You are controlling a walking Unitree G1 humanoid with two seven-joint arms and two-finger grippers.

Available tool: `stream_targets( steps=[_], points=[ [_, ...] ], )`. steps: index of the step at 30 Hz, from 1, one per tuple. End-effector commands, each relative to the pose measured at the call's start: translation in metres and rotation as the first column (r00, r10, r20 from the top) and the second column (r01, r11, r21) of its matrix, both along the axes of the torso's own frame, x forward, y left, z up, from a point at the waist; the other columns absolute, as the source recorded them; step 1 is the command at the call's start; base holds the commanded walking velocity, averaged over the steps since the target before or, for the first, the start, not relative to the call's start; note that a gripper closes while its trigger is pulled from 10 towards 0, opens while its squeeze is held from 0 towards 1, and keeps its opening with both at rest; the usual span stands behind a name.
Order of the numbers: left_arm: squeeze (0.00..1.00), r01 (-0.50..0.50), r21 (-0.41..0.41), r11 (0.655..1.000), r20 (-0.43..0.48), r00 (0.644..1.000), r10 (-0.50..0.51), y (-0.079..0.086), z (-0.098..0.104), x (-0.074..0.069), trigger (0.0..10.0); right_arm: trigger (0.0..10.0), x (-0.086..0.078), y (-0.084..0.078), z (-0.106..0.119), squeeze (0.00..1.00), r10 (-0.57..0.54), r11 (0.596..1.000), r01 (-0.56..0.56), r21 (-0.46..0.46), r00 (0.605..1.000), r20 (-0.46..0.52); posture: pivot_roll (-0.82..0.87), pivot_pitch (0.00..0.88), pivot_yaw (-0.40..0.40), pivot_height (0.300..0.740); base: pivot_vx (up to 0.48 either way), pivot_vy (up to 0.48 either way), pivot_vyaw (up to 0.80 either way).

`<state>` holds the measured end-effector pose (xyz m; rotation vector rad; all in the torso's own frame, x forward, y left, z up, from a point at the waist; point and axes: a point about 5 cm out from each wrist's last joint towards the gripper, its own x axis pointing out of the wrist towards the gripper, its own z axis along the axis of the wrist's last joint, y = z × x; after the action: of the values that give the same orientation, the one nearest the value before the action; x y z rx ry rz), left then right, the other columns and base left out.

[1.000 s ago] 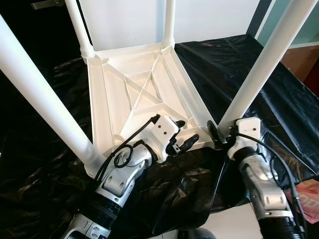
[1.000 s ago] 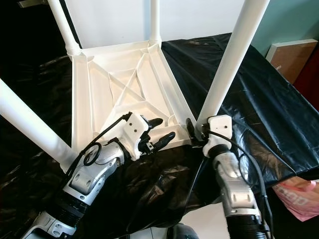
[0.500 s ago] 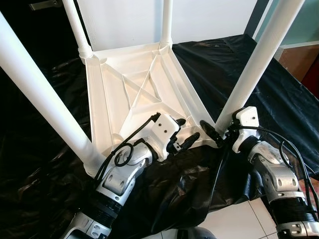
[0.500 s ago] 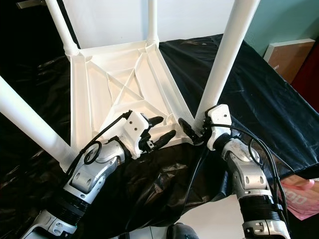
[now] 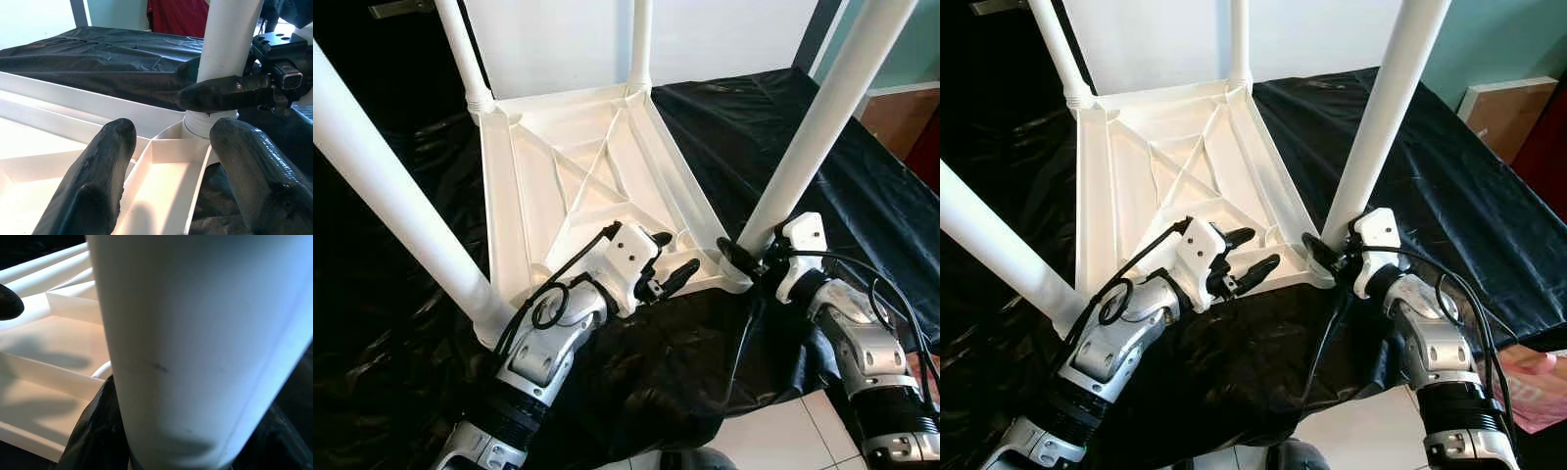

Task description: Building children table

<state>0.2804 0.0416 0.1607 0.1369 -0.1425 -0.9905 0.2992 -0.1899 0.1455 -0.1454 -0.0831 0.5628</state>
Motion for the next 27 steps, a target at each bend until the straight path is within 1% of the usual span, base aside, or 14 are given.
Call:
stream_targets(
  steps=[1, 2, 4, 7, 10, 13, 16, 17, 20, 21, 22, 23, 25, 27],
  points=[
    [0.0, 0.073, 0.018, 0.997, -0.018, 0.997, -0.072, -0.003, -0.003, -0.005, 10.0, 10.0, -0.004, 0.002, -0.015, 0.0, -0.002, 1.0, 0.003, 0.014, 0.998, -0.07, 0.0, 0.109, -0.045, 0.74, 0.0, 0.0, 0.0],
    [0.0, 0.073, 0.018, 0.997, -0.018, 0.997, -0.072, -0.003, -0.003, -0.005, 10.0, 10.0, -0.004, 0.002, -0.015, 0.0, -0.002, 1.0, 0.003, 0.014, 0.998, -0.07, 0.0, 0.109, -0.045, 0.74, 0.0, 0.0, 0.0],
    [0.0, 0.074, 0.01, 0.997, -0.019, 0.997, -0.074, -0.004, -0.003, -0.004, 10.0, 10.0, -0.005, 0.004, -0.017, 0.0, -0.12, 0.992, 0.123, 0.034, 0.991, -0.062, -0.01, 0.11, -0.044, 0.74, 0.0, 0.0, 0.0],
    [0.0, 0.074, 0.006, 0.997, -0.019, 0.997, -0.074, -0.005, -0.003, -0.004, 10.0, 10.0, -0.006, 0.005, -0.019, 0.0, -0.181, 0.982, 0.183, 0.042, 0.982, -0.056, -0.01, 0.11, -0.044, 0.74, 0.0, 0.0, 0.0],
    [0.0, 0.082, 0.006, 0.997, -0.023, 0.996, -0.082, -0.007, -0.004, -0.004, 10.0, 10.0, -0.008, 0.007, -0.022, 0.0, -0.341, 0.936, 0.344, 0.07, 0.938, -0.057, -0.02, 0.108, -0.039, 0.74, 0.0, 0.0, 0.0],
    [0.0, 0.086, 0.007, 0.996, -0.024, 0.996, -0.086, -0.007, -0.004, -0.005, 10.0, 10.0, -0.009, 0.007, -0.024, 0.0, -0.388, 0.917, 0.392, 0.08, 0.92, -0.065, -0.02, 0.108, -0.039, 0.74, 0.0, 0.0, 0.0],
    [0.0, 0.092, 0.011, 0.996, -0.027, 0.995, -0.092, -0.008, -0.005, -0.005, 10.0, 10.0, -0.013, 0.01, -0.033, 0.0, -0.556, 0.821, 0.565, 0.081, 0.824, -0.107, -0.02, 0.104, -0.038, 0.74, 0.0, 0.0, 0.0],
    [0.0, 0.092, 0.011, 0.996, -0.027, 0.995, -0.092, -0.008, -0.005, -0.005, 10.0, 10.0, -0.013, 0.01, -0.033, 0.0, -0.556, 0.821, 0.565, 0.081, 0.824, -0.107, -0.02, 0.104, -0.038, 0.74, 0.0, 0.0, 0.0],
    [0.0, 0.093, 0.011, 0.996, -0.027, 0.995, -0.093, -0.009, -0.005, -0.005, 10.0, 10.0, -0.015, 0.013, -0.036, 0.0, -0.607, 0.782, 0.617, 0.084, 0.785, -0.122, -0.02, 0.1, -0.041, 0.74, 0.0, 0.0, 0.0],
    [0.0, 0.095, 0.01, 0.995, -0.027, 0.995, -0.095, -0.009, -0.005, -0.005, 10.0, 10.0, -0.017, 0.018, -0.038, 0.0, -0.672, 0.721, 0.686, 0.1, 0.726, -0.146, -0.02, 0.098, -0.043, 0.74, 0.0, 0.0, 0.0],
    [0.0, 0.095, 0.01, 0.995, -0.027, 0.995, -0.095, -0.009, -0.005, -0.005, 10.0, 10.0, -0.017, 0.018, -0.038, 0.0, -0.672, 0.721, 0.686, 0.1, 0.726, -0.146, -0.02, 0.098, -0.043, 0.74, 0.0, 0.0, 0.0],
    [0.0, 0.096, 0.009, 0.995, -0.027, 0.995, -0.095, -0.009, -0.006, -0.006, 10.0, 10.0, -0.018, 0.023, -0.039, 0.0, -0.7, 0.688, 0.718, 0.106, 0.696, -0.16, -0.02, 0.096, -0.044, 0.74, 0.0, 0.0, 0.0],
    [0.0, 0.096, 0.009, 0.995, -0.027, 0.995, -0.096, -0.009, -0.006, -0.006, 10.0, 10.0, -0.018, 0.029, -0.039, 0.0, -0.707, 0.674, 0.728, 0.122, 0.685, -0.177, -0.02, 0.094, -0.043, 0.74, 0.0, 0.0, 0.0],
    [0.0, 0.097, 0.008, 0.995, -0.028, 0.995, -0.097, -0.01, -0.006, -0.006, 10.0, 10.0, -0.017, 0.043, -0.035, 0.0, -0.673, 0.7, 0.696, 0.161, 0.718, -0.176, -0.02, 0.093, -0.043, 0.74, 0.0, 0.0, 0.0]
  ],
)
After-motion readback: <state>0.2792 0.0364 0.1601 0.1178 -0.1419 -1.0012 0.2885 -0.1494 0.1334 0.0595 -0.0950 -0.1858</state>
